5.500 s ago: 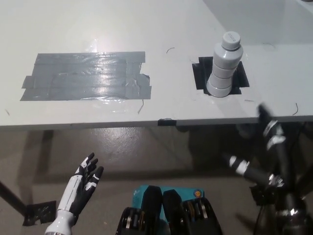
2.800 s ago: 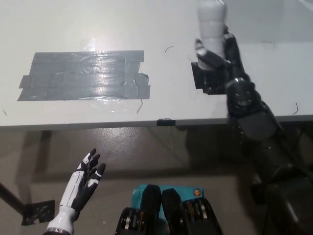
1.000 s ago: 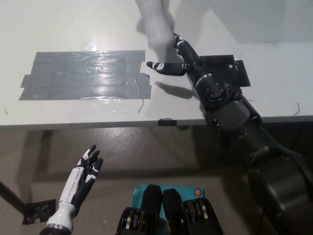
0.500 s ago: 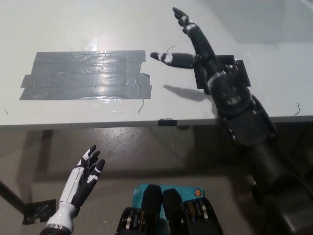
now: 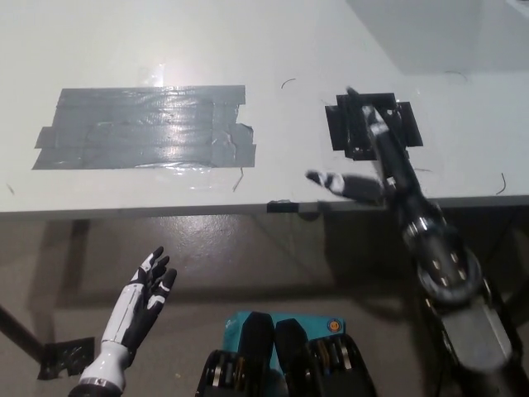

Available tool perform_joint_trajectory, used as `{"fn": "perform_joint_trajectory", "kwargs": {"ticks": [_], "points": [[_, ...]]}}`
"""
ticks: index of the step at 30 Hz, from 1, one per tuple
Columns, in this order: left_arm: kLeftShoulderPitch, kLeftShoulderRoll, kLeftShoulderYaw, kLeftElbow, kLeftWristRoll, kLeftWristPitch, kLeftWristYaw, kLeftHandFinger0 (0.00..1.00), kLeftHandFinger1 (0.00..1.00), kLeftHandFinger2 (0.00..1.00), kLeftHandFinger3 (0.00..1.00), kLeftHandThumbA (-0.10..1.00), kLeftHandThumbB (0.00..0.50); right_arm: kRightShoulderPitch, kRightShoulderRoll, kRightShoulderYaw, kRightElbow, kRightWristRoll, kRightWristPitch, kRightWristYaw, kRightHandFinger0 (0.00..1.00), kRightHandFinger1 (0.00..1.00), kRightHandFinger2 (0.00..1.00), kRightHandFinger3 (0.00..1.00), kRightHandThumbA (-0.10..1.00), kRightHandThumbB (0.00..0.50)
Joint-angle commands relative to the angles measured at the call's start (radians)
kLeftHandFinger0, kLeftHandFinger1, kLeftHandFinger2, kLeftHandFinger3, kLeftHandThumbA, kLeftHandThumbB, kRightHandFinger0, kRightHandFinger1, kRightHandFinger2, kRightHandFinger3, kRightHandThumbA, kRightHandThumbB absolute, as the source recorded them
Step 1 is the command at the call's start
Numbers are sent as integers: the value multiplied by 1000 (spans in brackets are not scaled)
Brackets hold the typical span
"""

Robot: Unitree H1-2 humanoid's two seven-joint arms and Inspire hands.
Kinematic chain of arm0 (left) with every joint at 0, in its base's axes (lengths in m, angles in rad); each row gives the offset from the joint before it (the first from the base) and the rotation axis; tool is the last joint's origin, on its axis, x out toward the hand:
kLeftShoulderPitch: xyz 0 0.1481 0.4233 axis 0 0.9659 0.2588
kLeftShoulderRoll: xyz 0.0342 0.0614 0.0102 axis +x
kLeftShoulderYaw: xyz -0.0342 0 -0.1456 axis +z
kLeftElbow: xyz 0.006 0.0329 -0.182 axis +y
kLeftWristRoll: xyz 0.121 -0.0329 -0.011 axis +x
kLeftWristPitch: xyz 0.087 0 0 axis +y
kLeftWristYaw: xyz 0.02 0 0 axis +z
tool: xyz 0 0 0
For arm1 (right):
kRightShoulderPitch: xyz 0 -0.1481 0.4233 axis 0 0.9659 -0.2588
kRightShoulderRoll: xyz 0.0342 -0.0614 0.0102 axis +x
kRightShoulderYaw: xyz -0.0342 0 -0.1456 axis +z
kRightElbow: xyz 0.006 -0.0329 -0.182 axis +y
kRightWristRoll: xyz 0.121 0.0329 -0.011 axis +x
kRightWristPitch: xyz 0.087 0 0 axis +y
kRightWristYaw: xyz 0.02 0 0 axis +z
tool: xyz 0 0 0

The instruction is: A white bottle is kept in the middle of the desk infront of the robot and the robot picks it up with its right hand and passes it to a person

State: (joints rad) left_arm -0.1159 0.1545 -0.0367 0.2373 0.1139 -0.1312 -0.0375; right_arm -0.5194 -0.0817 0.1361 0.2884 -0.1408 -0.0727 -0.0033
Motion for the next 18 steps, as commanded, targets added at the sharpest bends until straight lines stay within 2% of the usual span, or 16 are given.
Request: {"fn": "perform_joint_trajectory", "kwargs": {"ticks": [1,2,7,10,14,18], "points": [[-87,21,17,3,-1,-49,9,1000,1000,1000,1000,918,3,252,-87,-7,-820,95,15,82,1000,1000,1000,1000,977,390],[-88,21,15,6,2,-50,9,1000,1000,1000,1000,926,15,268,-85,-5,-814,93,8,82,1000,1000,1000,1000,977,397],[-79,16,18,8,-7,-40,8,1000,1000,1000,1000,913,5,350,-70,5,-679,112,-74,78,1000,1000,1000,1000,932,399],[-71,16,14,0,-2,-35,6,1000,1000,1000,1000,910,0,367,-63,5,-517,66,-115,63,1000,1000,1000,1000,935,346],[-67,10,12,5,-3,-45,6,1000,1000,1000,1000,907,13,368,-60,0,-376,40,-121,55,1000,1000,1000,1000,933,337],[-58,8,11,-10,-7,-39,1,1000,1000,1000,1000,892,0,349,-65,-2,-162,39,-173,58,1000,1000,1000,1000,947,287]]}}
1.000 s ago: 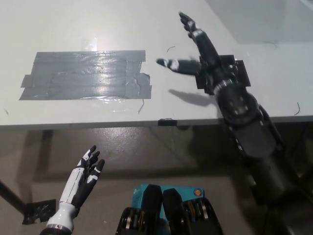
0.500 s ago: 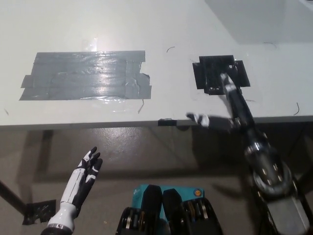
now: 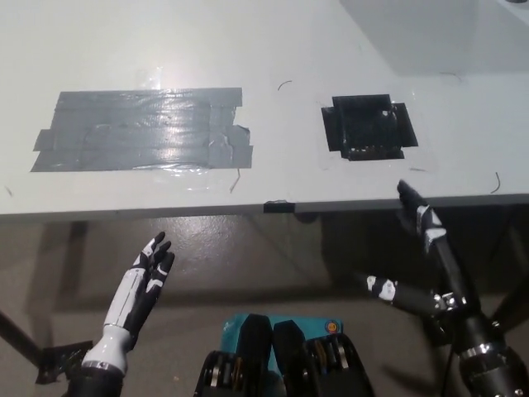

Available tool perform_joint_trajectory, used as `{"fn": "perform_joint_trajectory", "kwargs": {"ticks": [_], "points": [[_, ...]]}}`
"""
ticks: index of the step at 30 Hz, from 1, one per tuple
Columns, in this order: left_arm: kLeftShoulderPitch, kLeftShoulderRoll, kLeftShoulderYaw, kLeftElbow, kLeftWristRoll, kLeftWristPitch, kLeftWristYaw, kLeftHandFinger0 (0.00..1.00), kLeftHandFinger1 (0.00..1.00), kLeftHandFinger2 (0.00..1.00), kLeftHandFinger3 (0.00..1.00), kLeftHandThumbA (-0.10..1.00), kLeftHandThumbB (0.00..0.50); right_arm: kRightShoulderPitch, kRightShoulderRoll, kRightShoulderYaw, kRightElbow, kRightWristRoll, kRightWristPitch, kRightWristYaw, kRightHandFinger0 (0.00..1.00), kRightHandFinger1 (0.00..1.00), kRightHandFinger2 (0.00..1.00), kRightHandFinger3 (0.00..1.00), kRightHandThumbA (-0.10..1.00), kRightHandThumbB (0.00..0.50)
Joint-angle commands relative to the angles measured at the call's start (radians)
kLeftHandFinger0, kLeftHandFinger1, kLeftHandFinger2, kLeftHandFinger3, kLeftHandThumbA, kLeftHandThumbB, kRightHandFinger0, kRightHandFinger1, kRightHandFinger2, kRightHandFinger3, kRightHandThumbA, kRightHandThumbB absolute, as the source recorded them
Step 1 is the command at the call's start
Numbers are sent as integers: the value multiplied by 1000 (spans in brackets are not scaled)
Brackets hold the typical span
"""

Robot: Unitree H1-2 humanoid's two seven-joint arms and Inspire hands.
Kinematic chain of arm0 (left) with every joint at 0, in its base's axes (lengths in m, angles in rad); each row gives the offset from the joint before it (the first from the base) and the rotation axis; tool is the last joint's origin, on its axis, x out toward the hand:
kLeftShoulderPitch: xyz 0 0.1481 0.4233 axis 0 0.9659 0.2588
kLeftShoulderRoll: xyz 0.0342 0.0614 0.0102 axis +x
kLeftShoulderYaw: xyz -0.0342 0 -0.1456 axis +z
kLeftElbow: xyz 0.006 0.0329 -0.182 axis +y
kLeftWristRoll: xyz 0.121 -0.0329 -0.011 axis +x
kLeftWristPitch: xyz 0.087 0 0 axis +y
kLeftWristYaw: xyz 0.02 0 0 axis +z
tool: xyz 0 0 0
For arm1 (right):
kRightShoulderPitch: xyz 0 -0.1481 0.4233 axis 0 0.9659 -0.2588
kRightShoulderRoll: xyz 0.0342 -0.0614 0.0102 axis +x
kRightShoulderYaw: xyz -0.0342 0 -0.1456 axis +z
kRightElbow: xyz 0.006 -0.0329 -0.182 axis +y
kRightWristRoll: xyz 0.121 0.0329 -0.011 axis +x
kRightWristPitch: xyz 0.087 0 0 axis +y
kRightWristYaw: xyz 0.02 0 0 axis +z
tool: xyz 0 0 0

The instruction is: A white bottle is kept in the middle of the desk infront of the robot and the robot picks it up with its right hand and passes it to a person

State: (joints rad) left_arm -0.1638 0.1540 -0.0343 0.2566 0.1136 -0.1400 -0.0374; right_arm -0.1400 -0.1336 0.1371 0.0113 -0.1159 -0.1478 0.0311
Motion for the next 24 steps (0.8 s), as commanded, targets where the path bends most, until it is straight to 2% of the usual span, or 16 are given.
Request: {"fn": "perform_joint_trajectory", "kwargs": {"ticks": [1,4,10,14,16,24], "points": [[-10,10,9,-33,-6,-26,1,1000,1000,1000,1000,891,0,-35,-13,-4,136,16,-107,26,1000,1000,1000,1000,944,285],[-10,10,9,-39,-3,-17,3,1000,1000,1000,1000,882,0,-46,-18,-5,189,14,-111,31,1000,1000,1000,1000,951,291],[-6,10,6,-29,-1,-32,2,1000,1000,1000,1000,890,11,-38,-13,-11,210,31,-122,42,1000,1000,1000,1000,940,264],[-1,11,4,-30,2,-35,2,1000,1000,1000,1000,901,21,-30,-8,-9,210,43,-111,55,1000,1000,1000,1000,942,273],[2,11,3,-37,2,-26,0,1000,1000,1000,1000,902,6,-28,-7,-7,209,37,-108,54,1000,1000,1000,1000,948,281],[7,10,6,-41,-14,-25,-8,1000,1000,1000,1000,818,0,-29,-5,-8,211,36,-109,60,1000,1000,1000,1000,942,268]]}}
